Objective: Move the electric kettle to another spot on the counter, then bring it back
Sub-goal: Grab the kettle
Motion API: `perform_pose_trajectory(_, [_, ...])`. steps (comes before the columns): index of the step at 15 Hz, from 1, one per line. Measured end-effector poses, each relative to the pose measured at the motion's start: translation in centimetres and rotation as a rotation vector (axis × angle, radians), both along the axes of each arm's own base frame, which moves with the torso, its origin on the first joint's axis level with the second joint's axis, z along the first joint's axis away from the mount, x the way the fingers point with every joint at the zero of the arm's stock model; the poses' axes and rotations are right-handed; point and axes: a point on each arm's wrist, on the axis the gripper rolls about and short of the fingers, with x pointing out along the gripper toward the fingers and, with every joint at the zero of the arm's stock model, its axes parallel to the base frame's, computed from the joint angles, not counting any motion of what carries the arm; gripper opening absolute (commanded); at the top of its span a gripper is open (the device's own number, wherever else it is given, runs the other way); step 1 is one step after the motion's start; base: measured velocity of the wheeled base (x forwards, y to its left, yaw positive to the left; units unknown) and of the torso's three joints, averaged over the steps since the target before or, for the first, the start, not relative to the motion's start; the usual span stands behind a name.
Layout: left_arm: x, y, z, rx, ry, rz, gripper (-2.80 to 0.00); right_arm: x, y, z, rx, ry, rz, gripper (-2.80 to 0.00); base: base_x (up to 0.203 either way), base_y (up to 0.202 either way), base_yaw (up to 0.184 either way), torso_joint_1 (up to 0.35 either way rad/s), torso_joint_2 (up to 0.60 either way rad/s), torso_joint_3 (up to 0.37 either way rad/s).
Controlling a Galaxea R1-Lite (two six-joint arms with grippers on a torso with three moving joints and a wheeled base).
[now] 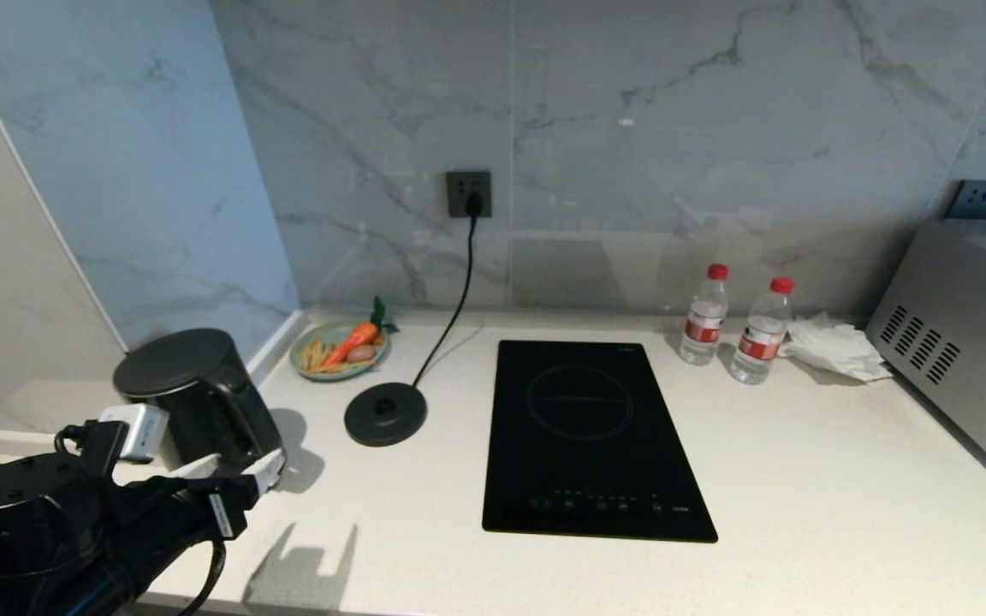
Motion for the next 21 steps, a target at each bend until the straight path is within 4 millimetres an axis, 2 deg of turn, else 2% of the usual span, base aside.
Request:
perform_pose_trajectory(11, [3.9,0.3,-0.9,-0.003,-0.011,0.023,0.0,0.0,0.0,0.0,0.0,0.0,0.0,-2.8,0.0,0.0,0.0,0.0,0.0,0.0])
perform_pose_trajectory(16, [5.5,1.5,-1.7,-0.001,-0.005,0.073,0.0,0.0,0.0,0.0,0.0,0.0,0.0,-2.8,0.0,0.0,0.0,0.0,0.0,0.0])
perform_pose_trajectory(21, [6.8,1.6,-1.6,0.003,-0.034,0.076,0.0,0.0,0.0,0.0,0.0,0.0,0.0,-2.8,0.0,0.0,0.0,0.0,0.0,0.0])
